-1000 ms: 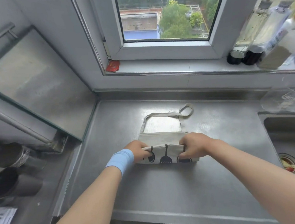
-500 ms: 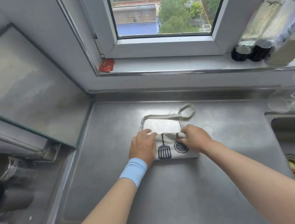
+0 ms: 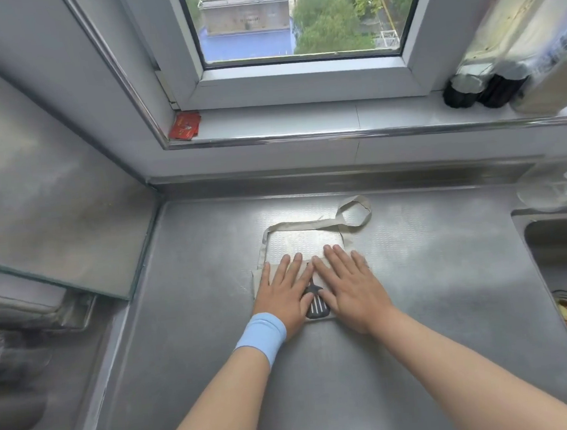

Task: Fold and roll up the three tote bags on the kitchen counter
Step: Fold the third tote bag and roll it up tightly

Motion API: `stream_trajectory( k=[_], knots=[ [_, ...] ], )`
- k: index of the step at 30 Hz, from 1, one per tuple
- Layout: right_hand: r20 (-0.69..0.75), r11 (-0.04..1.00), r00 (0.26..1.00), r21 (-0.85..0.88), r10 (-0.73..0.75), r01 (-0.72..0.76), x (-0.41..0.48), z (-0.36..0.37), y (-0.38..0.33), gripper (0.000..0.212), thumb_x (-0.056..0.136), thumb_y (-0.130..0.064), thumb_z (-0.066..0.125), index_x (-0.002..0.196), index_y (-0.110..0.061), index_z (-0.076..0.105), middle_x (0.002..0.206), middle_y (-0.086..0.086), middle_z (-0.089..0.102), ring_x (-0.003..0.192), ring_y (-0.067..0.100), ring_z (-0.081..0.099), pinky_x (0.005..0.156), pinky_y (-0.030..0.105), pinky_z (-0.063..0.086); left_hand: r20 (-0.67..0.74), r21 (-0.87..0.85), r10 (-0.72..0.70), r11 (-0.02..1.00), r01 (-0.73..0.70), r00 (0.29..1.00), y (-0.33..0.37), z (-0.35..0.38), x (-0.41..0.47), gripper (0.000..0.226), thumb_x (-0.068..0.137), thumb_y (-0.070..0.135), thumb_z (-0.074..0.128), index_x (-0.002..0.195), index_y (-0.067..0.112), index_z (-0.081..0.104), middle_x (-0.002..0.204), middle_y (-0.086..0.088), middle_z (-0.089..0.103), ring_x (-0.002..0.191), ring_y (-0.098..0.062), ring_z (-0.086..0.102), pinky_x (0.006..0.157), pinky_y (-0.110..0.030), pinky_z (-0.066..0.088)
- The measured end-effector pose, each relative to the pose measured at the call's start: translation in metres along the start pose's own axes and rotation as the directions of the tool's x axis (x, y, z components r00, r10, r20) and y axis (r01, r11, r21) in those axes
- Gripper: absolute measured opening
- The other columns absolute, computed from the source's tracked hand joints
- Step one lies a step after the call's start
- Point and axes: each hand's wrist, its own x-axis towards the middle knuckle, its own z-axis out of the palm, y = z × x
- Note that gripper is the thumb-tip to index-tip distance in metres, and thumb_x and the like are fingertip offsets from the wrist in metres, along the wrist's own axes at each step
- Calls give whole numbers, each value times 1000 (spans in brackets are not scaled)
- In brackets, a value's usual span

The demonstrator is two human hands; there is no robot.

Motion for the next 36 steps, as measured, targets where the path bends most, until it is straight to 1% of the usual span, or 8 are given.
stream_trajectory(
  k=[3, 8, 11, 16, 21, 25, 31, 36],
  knots=[
    [60, 1000, 998, 9, -10, 10, 0, 2, 15, 66, 100, -57, 18, 158, -32, -1, 163, -2, -15, 150, 15, -17, 120, 39, -9, -30, -12, -29, 1000, 29, 999, -19, 4, -5, 69, 85, 47, -7, 153, 35, -5, 162, 4, -11, 149, -21, -10, 118, -47, -10],
    [87, 998, 995, 34, -47, 44, 0, -2, 23, 63, 97, -46, 7, 156, -32, -11, 163, -5, -20, 147, 10, -25, 121, 36, -11, -8, 14, -113, 994, 113, 994, -32, -1, -13, 69, 85, 48, -5, 153, 35, -3, 161, 0, -15, 146, -19, -22, 113, -51, -19],
    [120, 999, 991, 19, -52, 50, 0, -5, 23, 65, 94, -45, 4, 155, -31, -12, 163, -3, -19, 148, 13, -23, 121, 37, -9, -139, 21, -102, 994, 106, 985, -25, -7, -14, 58, 91, 39, 41, 147, 32, 29, 162, -7, 9, 149, -24, 1, 115, -52, 1],
    [-27, 992, 992, -41, -120, 119, -4, -23, 15, 57, 93, -26, 28, 149, -20, 38, 159, 14, 28, 147, 33, 25, 114, 46, 26, -294, 54, 96, 995, -84, 951, -8, -25, -15, 36, 58, 7, 72, 83, 31, 61, 96, 3, 56, 90, -21, 53, 82, -35, 29],
    [-9, 958, 962, -91, -273, 271, -22, -26, 15, 58, 86, -59, 47, 129, -22, 53, 122, 4, 51, 106, 26, 51, 90, 42, 46, -123, -65, -13, 998, 5, 992, -11, -20, -25, 27, 87, 28, 44, 114, 27, 48, 117, 4, 46, 114, -21, 43, 97, -39, 32],
    [0, 957, 963, -110, -270, 268, -23, -29, 23, 49, 77, -50, 47, 112, -19, 61, 116, 1, 57, 99, 23, 57, 72, 36, 54, -70, -261, 39, 964, -56, 997, -27, -20, -36, 68, 64, 73, 55, 117, 31, 47, 115, 8, 37, 109, -14, 33, 98, -30, 31],
    [-104, 969, 966, -95, -238, 228, -8, -41, 33, 33, 86, -35, 34, 82, -16, 61, 80, -1, 61, 60, 25, 63, 44, 28, 34, -49, -335, -19, 942, 1, 999, -47, -30, -31, 41, 79, 57, 62, 115, 38, 63, 107, 7, 55, 109, -16, 48, 91, -30, 44],
    [-104, 999, 993, -5, -54, 54, 10, -53, 41, 29, 101, -40, 42, 103, -15, 57, 112, -1, 60, 76, 31, 64, 57, 32, 33, -31, -498, -253, 843, 204, 967, -58, -42, -20, 28, 90, 47, 59, 113, 31, 65, 101, 3, 69, 97, -20, 62, 84, -27, 45]
  ],
)
